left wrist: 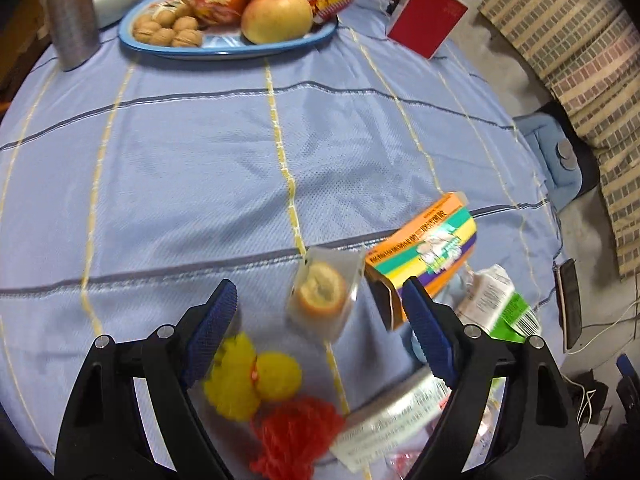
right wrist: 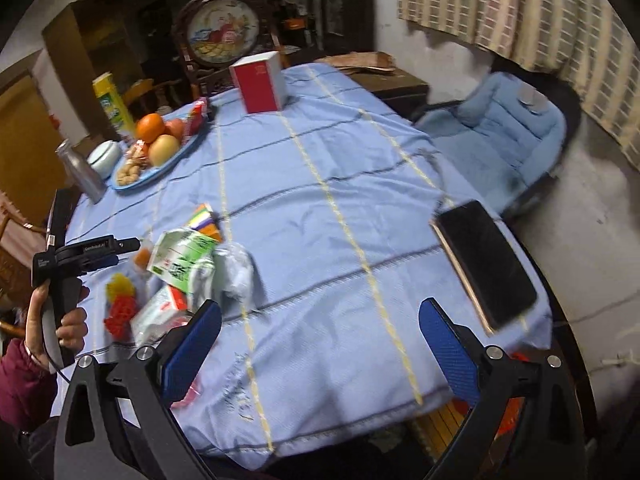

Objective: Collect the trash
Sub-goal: 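Grasp the clear plastic container with the orange slice using the left gripper, then grasp the green tea carton with the right gripper while left gripper holds the container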

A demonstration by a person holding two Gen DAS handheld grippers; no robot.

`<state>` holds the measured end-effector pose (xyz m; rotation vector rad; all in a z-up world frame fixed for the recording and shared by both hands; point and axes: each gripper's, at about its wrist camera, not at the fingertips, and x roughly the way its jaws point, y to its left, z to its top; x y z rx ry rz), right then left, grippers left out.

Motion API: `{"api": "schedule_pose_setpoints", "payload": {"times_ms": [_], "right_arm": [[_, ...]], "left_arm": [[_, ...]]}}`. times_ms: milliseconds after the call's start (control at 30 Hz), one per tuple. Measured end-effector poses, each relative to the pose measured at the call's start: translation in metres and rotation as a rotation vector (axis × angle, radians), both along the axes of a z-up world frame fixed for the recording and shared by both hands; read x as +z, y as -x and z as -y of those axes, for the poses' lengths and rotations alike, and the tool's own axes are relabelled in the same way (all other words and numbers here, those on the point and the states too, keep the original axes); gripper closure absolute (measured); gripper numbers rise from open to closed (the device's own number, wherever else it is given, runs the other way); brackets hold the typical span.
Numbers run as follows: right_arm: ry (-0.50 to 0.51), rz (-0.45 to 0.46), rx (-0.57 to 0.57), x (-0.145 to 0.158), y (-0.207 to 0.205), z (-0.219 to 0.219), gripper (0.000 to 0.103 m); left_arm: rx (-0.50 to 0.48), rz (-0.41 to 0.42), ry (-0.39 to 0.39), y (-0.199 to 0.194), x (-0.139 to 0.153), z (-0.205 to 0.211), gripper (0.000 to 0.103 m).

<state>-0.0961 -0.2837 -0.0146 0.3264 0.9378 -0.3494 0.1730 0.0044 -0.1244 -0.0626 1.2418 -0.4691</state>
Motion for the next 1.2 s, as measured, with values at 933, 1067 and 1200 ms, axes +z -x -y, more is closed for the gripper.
{"api": "schedule_pose_setpoints", "payload": {"times_ms": [933, 1067, 1200], "right_arm": [[-0.274, -0.063, 0.466, -0.061, -0.141, -0.054, 0.022], [-0.281, -0.095, 0.465, -0.078, -0.156, -0.061, 0.028], [-0.287, -0.142, 0.466, -0.094, -0.165, -0.071, 0.055]], "left_arm": [[0.289, 0.145, 0.091, 0.114, 0.097, -0.098, 0.071], [0.358, 0.146, 0.075, 0.13, 0.099, -0.122, 0.071], [0.404, 0.137, 0.073, 0.138, 0.099, -0.138, 0.071]]}}
